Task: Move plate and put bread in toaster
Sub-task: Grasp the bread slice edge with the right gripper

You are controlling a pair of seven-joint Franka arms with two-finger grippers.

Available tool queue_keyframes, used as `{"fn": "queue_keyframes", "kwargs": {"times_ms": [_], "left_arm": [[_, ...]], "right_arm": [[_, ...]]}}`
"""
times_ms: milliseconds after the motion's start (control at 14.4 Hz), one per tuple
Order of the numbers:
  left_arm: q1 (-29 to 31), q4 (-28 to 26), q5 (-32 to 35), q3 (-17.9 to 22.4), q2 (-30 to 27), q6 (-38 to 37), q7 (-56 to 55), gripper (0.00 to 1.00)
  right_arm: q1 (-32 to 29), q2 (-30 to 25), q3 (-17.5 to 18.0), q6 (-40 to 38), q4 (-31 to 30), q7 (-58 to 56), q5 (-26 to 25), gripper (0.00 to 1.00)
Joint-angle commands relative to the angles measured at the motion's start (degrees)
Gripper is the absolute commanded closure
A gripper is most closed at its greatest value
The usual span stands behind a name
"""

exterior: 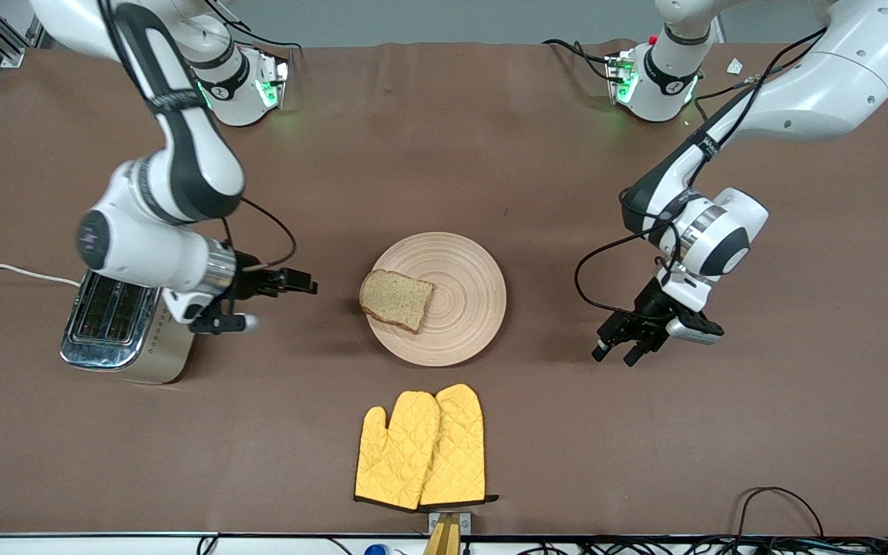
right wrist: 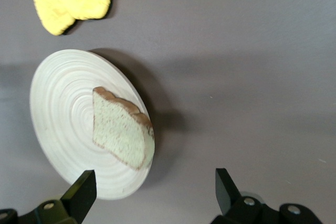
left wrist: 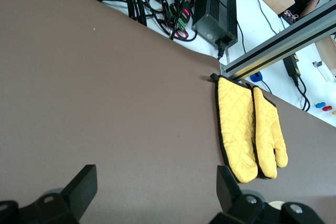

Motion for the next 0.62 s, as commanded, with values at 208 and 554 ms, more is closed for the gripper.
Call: {"fn": "queue_keyframes", "kwargs": {"times_ms": [208,554], "left_arm": [[1.77,-0.29,1.34,-3.04,0.40,1.29,1.56,0.00],[1.77,-0.64,1.34,-3.39,0.13,1.29,2.26,0.01]], "right_arm": [[6.52,5.22,-0.43,12.19,-3.61,0.58,7.65,0.00],[9.35,7.08,-0.52,15.20,-3.78,0.75,11.10,0.13]]}}
